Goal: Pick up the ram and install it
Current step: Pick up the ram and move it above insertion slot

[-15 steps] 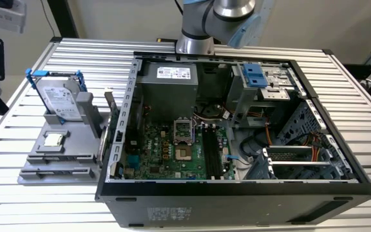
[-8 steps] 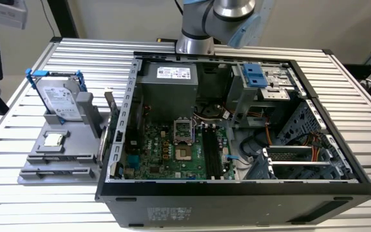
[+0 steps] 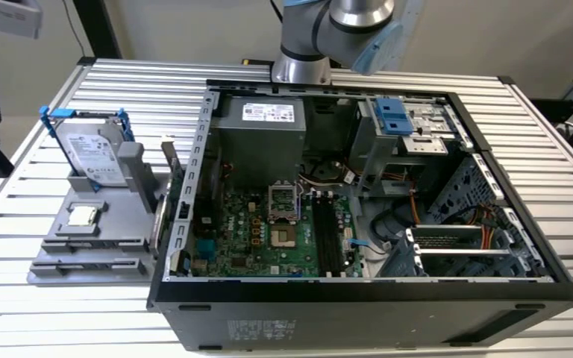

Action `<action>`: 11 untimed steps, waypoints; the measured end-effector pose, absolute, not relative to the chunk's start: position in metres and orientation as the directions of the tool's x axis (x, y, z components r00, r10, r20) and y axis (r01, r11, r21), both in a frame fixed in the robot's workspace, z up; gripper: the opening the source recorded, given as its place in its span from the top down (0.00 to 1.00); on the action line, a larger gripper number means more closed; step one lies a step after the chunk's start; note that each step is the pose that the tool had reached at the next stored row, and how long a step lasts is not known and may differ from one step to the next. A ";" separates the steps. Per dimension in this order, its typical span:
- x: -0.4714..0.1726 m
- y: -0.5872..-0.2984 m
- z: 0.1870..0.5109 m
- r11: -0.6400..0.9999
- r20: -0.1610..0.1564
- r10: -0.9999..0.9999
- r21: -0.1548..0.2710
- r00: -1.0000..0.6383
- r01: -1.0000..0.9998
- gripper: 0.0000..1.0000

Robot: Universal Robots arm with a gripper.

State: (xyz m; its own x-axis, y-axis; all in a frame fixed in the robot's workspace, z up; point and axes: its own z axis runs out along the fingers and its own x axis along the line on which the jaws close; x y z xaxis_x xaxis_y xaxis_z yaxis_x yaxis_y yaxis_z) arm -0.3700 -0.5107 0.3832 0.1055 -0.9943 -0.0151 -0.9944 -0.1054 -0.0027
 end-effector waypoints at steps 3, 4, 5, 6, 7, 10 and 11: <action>-0.370 -0.511 0.383 -0.126 -0.016 -0.992 -0.003 0.126 -0.992 1.00; -0.370 -0.511 0.383 -0.128 -0.017 -0.992 -0.003 0.128 -0.992 1.00; -0.370 -0.511 0.383 -0.128 -0.019 -0.992 -0.003 0.128 -0.992 1.00; -0.370 -0.511 0.383 -0.128 -0.021 -0.992 -0.003 0.128 -0.992 1.00; -0.370 -0.510 0.383 -0.128 -0.025 -0.992 -0.004 0.128 -0.992 1.00; -0.370 -0.510 0.382 -0.127 -0.040 -0.991 -0.006 0.128 -0.992 1.00; -0.370 -0.510 0.382 -0.128 -0.043 -0.991 -0.006 0.128 -0.992 1.00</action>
State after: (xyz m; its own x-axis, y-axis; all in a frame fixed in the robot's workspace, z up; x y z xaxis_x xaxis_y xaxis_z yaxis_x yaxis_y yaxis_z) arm -0.3700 -0.5102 0.3824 0.1277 -0.9909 -0.0430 -0.9918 -0.1275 -0.0061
